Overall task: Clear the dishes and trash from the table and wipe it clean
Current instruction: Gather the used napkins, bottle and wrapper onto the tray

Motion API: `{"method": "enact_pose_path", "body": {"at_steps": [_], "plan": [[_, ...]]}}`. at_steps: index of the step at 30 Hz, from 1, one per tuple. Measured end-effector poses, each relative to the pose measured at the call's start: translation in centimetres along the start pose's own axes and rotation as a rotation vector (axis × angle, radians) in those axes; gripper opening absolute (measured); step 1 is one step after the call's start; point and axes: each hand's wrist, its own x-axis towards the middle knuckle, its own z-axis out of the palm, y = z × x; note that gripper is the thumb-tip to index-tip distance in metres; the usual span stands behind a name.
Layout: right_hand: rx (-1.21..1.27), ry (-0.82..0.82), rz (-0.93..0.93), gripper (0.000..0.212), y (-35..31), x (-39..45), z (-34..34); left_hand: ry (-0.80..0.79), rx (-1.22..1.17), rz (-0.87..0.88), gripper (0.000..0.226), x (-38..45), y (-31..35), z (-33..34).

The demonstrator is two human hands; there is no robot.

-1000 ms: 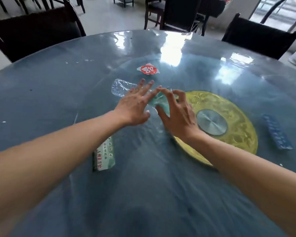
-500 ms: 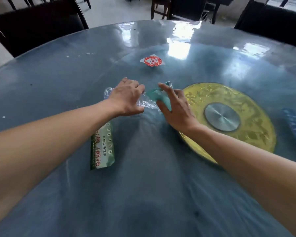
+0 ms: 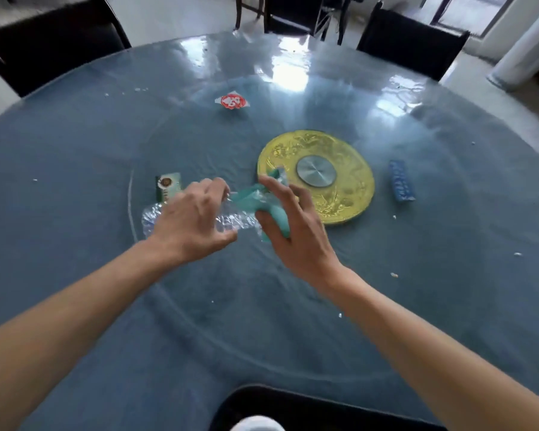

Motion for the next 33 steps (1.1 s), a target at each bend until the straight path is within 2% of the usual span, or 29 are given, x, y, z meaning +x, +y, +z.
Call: {"method": "enact_pose_path", "body": {"at_steps": [7, 16, 22, 26, 33], "plan": [[0.010, 0.092, 0.001, 0.048, -6.1, -12.6, -8.7, 0.000, -0.139, -0.051, 0.068, -12.7, 12.2, -1.6], [-0.012, 0.096, 0.044, 0.048, -8.1, -27.5, -17.4, 0.009, -0.170, -0.090, 0.078, -26.5, 24.8, 0.9], [0.009, 0.140, 0.198, 0.054, -7.8, -39.1, -18.7, -0.024, -0.161, -0.109, 0.077, -36.1, 29.7, 6.4], [0.029, 0.108, 0.400, 0.063, -6.1, -47.5, -17.7, -0.129, -0.141, -0.193, 0.083, -42.1, 31.1, 11.3], [-0.154, -0.021, 0.633, 0.073, -2.8, -55.6, -13.9, -0.195, -0.032, -0.303, 0.080, -44.9, 31.2, 17.6]]}}
